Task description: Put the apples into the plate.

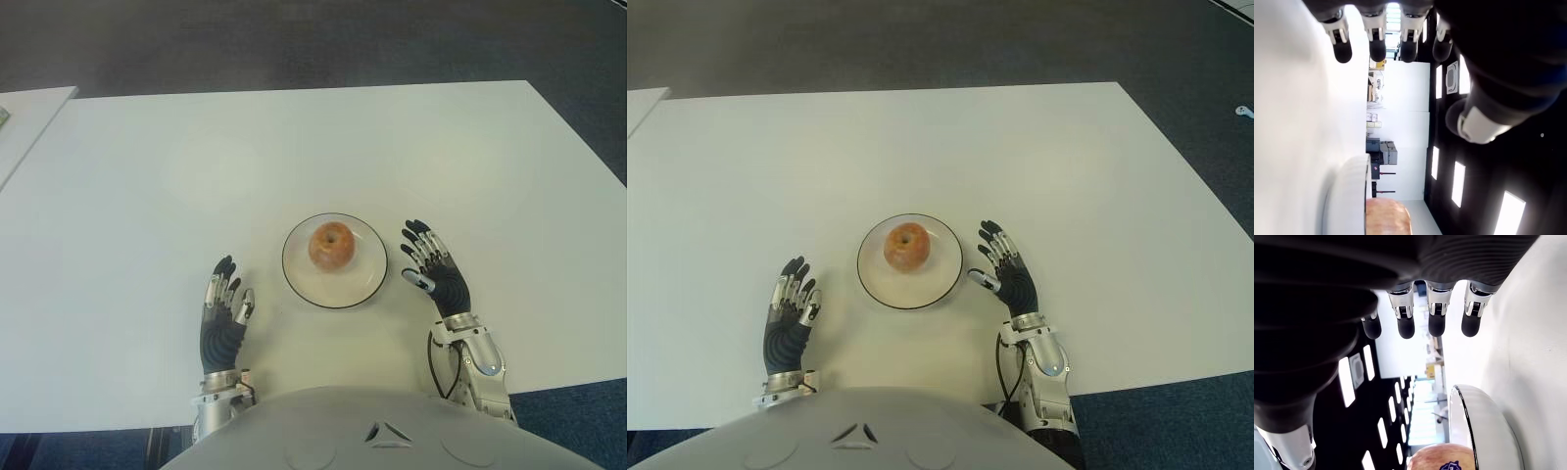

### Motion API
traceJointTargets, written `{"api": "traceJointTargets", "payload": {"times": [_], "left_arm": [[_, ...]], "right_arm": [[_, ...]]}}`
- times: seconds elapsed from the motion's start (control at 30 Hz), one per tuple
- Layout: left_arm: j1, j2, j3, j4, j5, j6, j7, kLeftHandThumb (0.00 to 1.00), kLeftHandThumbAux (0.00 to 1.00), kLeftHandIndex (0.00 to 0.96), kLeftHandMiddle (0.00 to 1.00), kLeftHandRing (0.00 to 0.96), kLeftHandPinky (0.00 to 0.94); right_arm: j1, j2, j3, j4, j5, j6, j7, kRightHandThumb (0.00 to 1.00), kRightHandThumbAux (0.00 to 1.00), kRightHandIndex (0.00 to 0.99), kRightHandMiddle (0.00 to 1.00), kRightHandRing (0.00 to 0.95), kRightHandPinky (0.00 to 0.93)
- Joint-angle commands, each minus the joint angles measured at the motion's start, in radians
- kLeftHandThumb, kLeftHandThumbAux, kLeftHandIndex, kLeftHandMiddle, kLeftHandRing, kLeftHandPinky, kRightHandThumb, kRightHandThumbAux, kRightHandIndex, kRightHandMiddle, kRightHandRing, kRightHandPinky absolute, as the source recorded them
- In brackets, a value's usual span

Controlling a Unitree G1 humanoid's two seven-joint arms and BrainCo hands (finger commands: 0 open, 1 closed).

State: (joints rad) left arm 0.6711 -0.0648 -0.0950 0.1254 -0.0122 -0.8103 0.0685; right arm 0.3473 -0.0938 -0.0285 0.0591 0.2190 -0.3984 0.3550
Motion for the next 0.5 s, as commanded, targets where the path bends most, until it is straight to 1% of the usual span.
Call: {"api": "traceJointTargets", "payload": {"times": [0.03,0.07,0.2,0.27,0.37,0.5], "left_arm": [[-0.003,-0.003,-0.003,0.035,-0.037,0.011,-0.031,0.144,0.689,0.0,0.0,0.0,0.0],[-0.003,-0.003,-0.002,0.035,-0.042,0.013,-0.036,0.145,0.69,0.0,0.0,0.0,0.0],[0.0,-0.01,-0.016,0.034,-0.137,0.018,-0.089,0.164,0.697,0.0,0.0,0.0,0.0],[0.0,-0.015,-0.019,0.032,-0.155,0.01,-0.103,0.173,0.697,0.0,0.0,0.0,0.0],[0.002,-0.029,-0.027,0.004,-0.138,0.01,-0.101,0.18,0.697,0.0,0.0,0.0,0.0],[0.007,-0.026,-0.016,0.002,-0.11,0.017,-0.09,0.187,0.701,0.0,0.0,0.0,0.0]], "right_arm": [[-0.006,0.006,-0.007,0.016,0.01,0.026,-0.009,0.175,0.707,0.0,0.0,0.0,0.0],[-0.006,0.006,-0.007,0.015,0.01,0.028,-0.01,0.176,0.708,0.0,0.0,0.0,0.0],[-0.011,0.014,-0.015,0.027,0.022,0.036,-0.019,0.181,0.709,0.0,0.0,0.0,0.0],[-0.014,0.015,-0.018,0.032,0.027,0.041,-0.02,0.18,0.705,0.0,0.0,0.0,0.0],[-0.018,0.015,-0.024,0.039,0.035,0.054,-0.02,0.178,0.698,0.0,0.0,0.0,0.0],[-0.022,0.015,-0.031,0.042,0.041,0.069,-0.017,0.173,0.687,0.0,0.0,0.0,0.0]]}}
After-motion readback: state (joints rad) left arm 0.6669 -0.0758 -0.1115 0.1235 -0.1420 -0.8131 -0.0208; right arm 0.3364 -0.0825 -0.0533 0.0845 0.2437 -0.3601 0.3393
